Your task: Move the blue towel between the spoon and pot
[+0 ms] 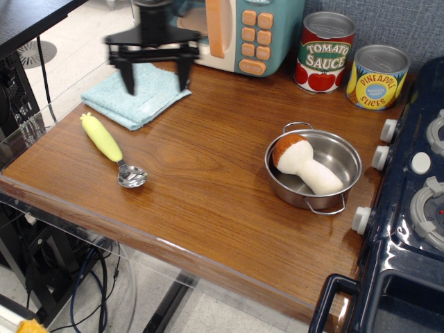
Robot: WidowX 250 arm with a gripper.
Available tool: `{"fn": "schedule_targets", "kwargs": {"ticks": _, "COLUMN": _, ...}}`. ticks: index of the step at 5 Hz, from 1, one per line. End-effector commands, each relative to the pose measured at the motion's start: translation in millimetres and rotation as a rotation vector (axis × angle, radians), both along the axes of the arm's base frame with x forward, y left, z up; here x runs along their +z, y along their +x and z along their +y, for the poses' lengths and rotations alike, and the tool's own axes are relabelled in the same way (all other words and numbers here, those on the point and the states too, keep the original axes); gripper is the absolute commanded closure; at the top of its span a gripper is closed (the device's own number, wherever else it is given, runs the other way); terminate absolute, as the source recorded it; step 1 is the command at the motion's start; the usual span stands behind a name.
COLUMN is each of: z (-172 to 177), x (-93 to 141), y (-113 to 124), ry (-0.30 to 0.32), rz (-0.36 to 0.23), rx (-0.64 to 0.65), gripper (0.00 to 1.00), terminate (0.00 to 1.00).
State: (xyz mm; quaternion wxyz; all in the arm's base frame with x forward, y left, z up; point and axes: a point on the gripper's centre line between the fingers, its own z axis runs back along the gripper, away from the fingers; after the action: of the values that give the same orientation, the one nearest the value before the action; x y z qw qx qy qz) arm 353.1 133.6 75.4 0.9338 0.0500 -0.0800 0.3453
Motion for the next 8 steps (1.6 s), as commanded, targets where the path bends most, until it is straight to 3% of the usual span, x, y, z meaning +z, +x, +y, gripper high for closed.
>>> {"fn": "schedule_targets", "kwargs": {"ticks": 1, "z": 40.2, "x": 2.6, "y": 17.3, "ry": 0.082, "rz": -0.049, "rx": 0.069, "gripper": 0.0, "terminate": 0.0}}
{"fn": "schedule_targets", "kwargs": {"ticks": 4, "z": 56.3, "x": -29.9, "y": 30.0, "ry": 0.106, "rz": 0.002, "rx": 0.087, "gripper": 0.0, "terminate": 0.0}}
{"fn": "schedule_targets", "kwargs": {"ticks": 6, "z": 38.0, "x": -43.2, "y": 27.6, "ry": 0.056, "rz": 0.005, "rx": 0.053, "gripper": 0.0, "terminate": 0.0}}
{"fn": "schedule_targets", "kwargs": {"ticks": 8, "z": -1.9, "x": -45.6, "y": 24.0, "ry": 0.023, "rz": 0.008, "rx": -0.031, "gripper": 0.0, "terminate": 0.0}}
